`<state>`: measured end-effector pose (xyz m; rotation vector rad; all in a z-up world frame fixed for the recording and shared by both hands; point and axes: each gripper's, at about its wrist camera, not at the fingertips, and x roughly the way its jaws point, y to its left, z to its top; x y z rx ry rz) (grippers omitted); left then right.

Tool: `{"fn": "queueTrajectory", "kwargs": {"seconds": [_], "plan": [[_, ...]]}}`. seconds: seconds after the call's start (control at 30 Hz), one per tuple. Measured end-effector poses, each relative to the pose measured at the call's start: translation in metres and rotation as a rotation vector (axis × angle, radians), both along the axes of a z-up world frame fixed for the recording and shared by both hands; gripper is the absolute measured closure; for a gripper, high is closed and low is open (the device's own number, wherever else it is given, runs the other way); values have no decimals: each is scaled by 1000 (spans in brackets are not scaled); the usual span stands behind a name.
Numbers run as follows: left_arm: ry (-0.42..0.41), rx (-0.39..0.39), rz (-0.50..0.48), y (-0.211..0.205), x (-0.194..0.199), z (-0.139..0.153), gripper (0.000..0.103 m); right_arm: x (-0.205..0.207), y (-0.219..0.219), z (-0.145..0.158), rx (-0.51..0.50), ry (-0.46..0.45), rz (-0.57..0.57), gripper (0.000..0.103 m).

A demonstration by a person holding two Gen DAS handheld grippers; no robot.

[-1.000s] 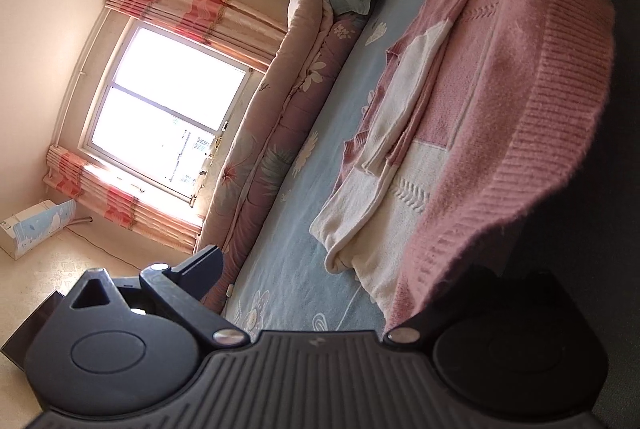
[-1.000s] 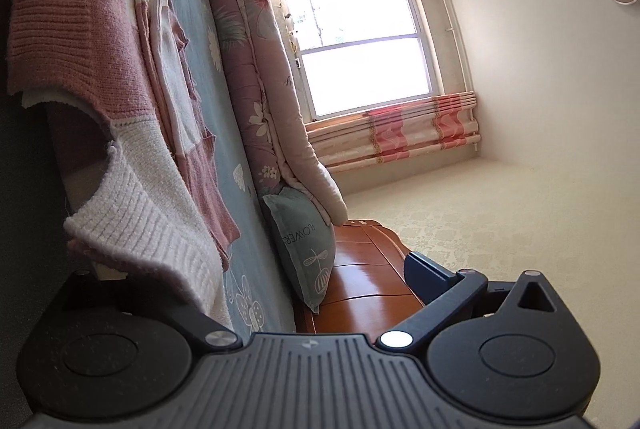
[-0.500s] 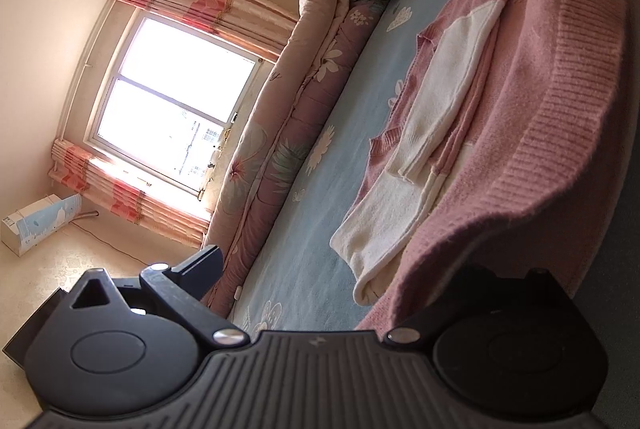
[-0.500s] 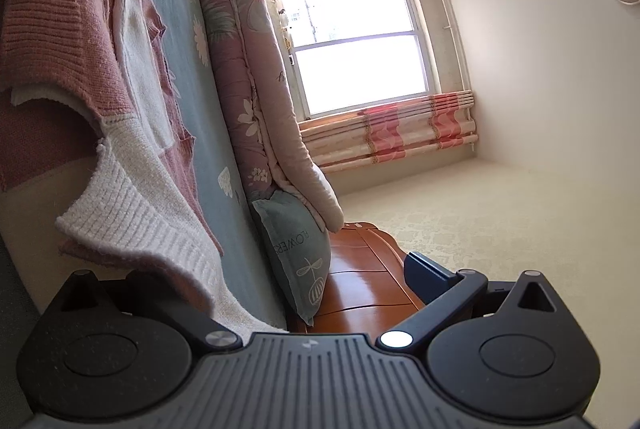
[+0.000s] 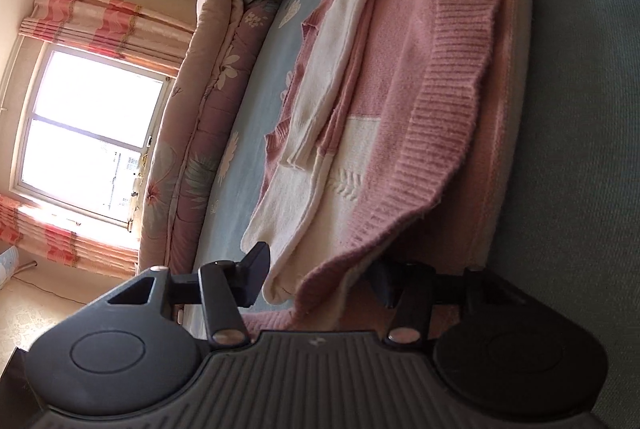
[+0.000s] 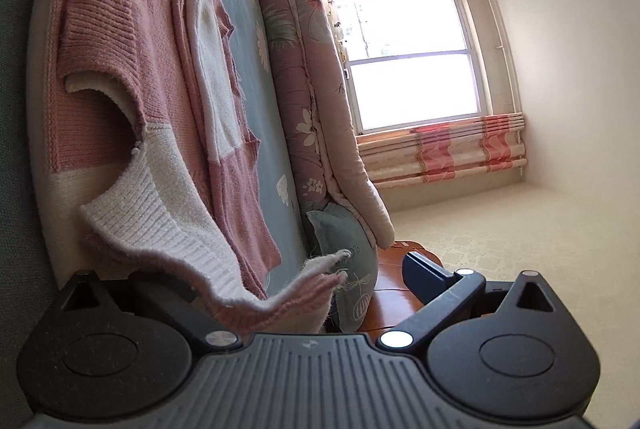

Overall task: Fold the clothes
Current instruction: 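Lower the hem onto the folded sleeves near the collar with both grippers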

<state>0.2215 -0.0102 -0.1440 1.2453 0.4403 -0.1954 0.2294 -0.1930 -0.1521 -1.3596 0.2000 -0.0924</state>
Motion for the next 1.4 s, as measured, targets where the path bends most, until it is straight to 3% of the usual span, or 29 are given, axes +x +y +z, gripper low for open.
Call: {"fn": "queueTrajectory", "kwargs": {"seconds": [0.17,0.33,0.5,0.6,0.67,0.7,0.73,0.9,1.13,1.4], "plan": [[29,5,-7,2,-9,-4,62,-12,6,-3,-17,87,42,18],[42,6,-6,5,-13,-5,70,-20,10,-10,-105,141,95,37],[48,6,-7,7,-15,-6,71,-25,10,-11,-252,129,194,36],[52,4,-11,8,-16,-7,78,-24,9,-11,-300,185,234,39],[56,4,-13,9,-17,-8,83,-25,8,-14,-335,238,243,60],[57,5,-14,10,-17,-9,85,-25,7,-15,-342,273,236,82],[57,3,-15,10,-18,-9,88,-25,7,-16,-348,306,230,95],[30,-16,-19,13,-19,-5,97,-27,11,-11,-322,349,212,96],[-36,-40,2,16,-2,14,97,-3,15,18,-256,268,176,96],[-75,-99,45,20,44,36,98,42,14,40,-181,184,124,96]]}}
